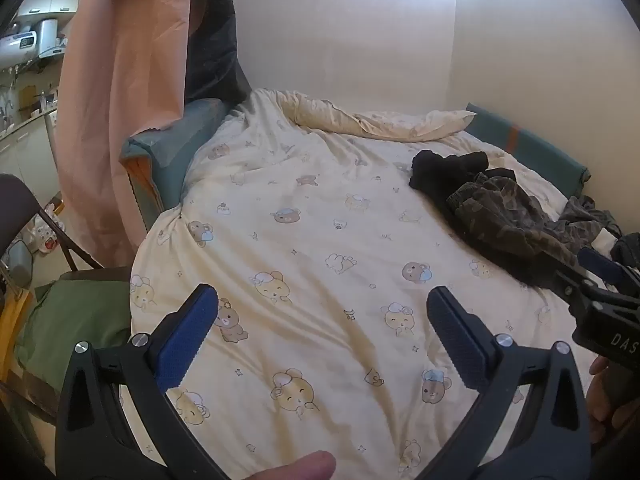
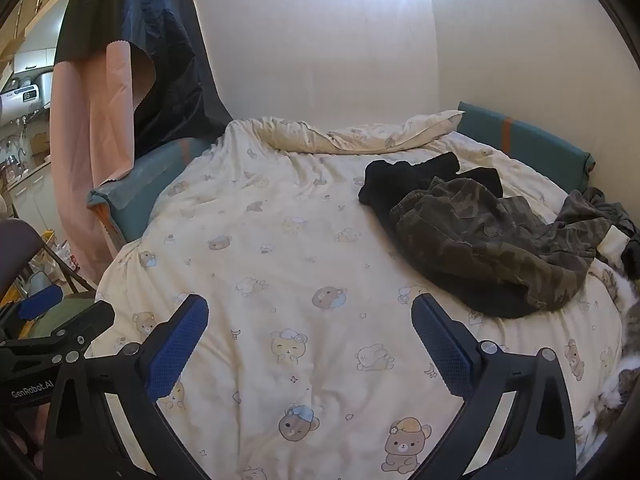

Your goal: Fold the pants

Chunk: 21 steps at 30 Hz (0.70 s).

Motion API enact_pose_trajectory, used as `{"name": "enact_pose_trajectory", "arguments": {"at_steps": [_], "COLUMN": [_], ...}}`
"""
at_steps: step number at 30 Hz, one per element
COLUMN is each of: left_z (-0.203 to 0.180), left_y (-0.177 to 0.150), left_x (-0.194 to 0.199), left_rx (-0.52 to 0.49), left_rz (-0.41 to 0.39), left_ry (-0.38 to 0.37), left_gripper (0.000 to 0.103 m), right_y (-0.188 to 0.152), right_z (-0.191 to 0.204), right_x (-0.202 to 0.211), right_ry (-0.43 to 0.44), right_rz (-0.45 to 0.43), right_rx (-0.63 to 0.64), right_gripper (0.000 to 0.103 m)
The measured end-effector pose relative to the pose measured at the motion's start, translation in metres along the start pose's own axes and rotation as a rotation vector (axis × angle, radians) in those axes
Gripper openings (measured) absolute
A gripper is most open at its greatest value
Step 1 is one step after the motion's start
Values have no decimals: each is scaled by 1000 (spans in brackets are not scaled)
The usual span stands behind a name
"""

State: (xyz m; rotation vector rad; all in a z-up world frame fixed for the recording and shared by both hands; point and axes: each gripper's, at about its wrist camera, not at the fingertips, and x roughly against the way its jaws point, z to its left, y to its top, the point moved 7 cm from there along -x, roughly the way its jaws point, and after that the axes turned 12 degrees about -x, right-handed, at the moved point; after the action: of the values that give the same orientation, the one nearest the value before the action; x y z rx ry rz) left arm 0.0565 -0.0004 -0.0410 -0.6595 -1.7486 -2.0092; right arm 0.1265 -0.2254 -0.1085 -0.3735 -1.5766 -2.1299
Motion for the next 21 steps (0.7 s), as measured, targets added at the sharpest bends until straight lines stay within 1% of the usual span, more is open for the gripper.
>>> {"name": "enact_pose_trajectory", "arguments": {"at_steps": [3, 6, 7, 8, 11, 15, 16, 21], "left_z": [0, -8, -9, -4, -3, -3, -3, -5], "left_y": [0, 0, 0, 0, 2, 6, 6, 8], "left_x": [-1, 1, 2, 2, 3, 3, 4, 3], "left_rx": [-8, -5, -4, 9, 2, -20, -19, -25], "left_rz": [2, 0, -2, -4, -10, -18, -18, -22], "left_ry": [15, 13, 12, 4, 2, 15, 15, 22], "left_gripper": [103, 103, 103, 103, 103, 103, 103, 103], "right_y": [-1, -1, -6, -6, -6, -7, -8, -7], "right_z": [0, -1, -2, -1, -5, -9, -3, -3], "right_x": [0, 1, 1, 1, 0, -2, -4, -4], "right_ry": [-3, 2, 5, 3, 6, 5, -6, -7], "right_rz": [4, 10, 9, 9, 3, 19, 23, 30], "right_rx": [4, -8, -13, -11, -4, -14, -7, -18], "right_gripper": [103, 103, 103, 103, 103, 103, 103, 103]}}
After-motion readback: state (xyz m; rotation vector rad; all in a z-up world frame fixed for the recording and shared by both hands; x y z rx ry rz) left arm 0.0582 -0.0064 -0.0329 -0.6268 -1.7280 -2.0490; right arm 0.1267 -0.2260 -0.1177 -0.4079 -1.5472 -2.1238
